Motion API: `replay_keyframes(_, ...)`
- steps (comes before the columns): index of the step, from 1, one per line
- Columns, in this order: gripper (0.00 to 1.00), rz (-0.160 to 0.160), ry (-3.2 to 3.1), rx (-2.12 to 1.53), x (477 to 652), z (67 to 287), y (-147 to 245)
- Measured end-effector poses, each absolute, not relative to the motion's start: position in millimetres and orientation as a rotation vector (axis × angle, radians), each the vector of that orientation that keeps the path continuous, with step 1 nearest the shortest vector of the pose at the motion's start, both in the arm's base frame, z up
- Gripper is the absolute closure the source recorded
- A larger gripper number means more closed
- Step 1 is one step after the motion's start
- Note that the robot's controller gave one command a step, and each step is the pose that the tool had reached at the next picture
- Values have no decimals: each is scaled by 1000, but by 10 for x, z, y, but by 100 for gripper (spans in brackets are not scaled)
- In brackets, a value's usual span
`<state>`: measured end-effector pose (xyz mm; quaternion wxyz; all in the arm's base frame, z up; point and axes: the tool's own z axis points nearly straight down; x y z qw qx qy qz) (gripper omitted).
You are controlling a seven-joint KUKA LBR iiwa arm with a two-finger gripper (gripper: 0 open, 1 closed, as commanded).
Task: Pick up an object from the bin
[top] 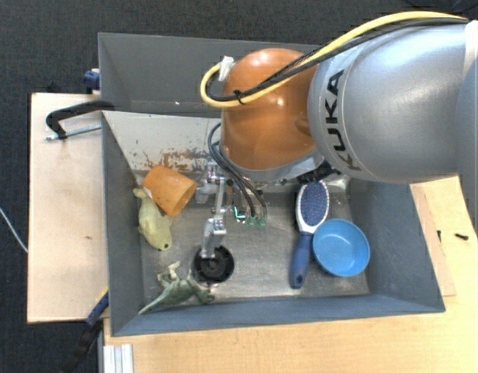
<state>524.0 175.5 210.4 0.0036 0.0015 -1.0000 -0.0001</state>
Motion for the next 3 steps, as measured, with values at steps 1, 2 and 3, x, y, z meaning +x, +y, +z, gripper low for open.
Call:
replay_keyframes(1, 0, 2, -3134, 10, 5043, 850, 1467)
replay_keyframes(2, 100, -3, -3142, 11, 5063, 892, 1481)
replay_keyframes(3, 100, 2, -3106, 547, 5286, 2371, 607)
